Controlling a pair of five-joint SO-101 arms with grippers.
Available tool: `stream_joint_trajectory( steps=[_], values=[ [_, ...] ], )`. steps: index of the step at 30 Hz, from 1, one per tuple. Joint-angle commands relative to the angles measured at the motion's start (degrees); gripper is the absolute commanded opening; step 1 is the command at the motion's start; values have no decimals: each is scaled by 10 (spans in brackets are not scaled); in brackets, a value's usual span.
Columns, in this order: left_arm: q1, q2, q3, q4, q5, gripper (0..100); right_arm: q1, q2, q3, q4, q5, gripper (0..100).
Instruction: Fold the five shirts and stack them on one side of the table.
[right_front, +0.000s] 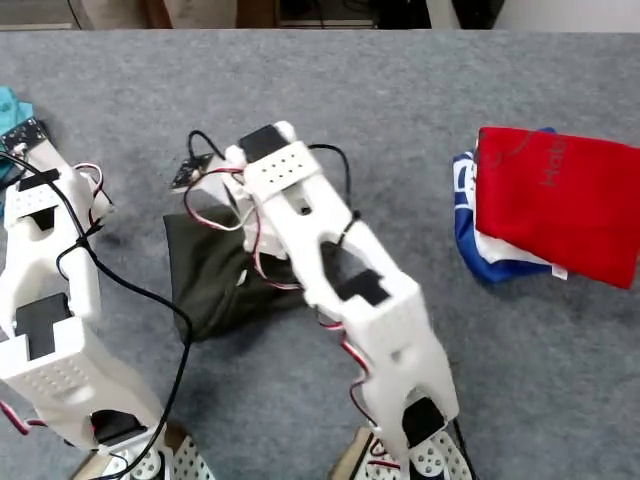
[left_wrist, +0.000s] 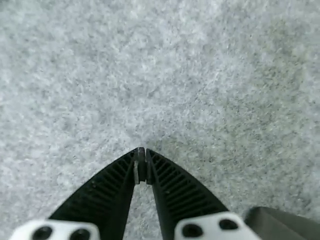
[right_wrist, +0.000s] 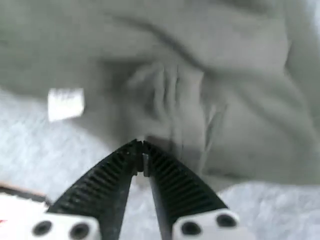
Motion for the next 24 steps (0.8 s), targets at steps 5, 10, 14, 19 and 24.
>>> stream_joint_trajectory(
  steps=[5, 10, 14, 19, 24],
  values=[
    [-8, -5, -30, -6, -4, 20, 30, -230, 250, 8, 40, 2],
    [-8, -5, -30, -5, -4, 20, 22, -269, 211, -45, 51, 2],
    [-8, -5, -30, -5, -4, 21, 0, -189, 106, -100, 47, 3],
    [-8, -5, -30, -4, -4, 21, -15, -26, -74, -120, -4, 3],
    [-8, -5, -30, -4, -4, 21, -34, 123, -252, -68, -38, 3]
  ],
)
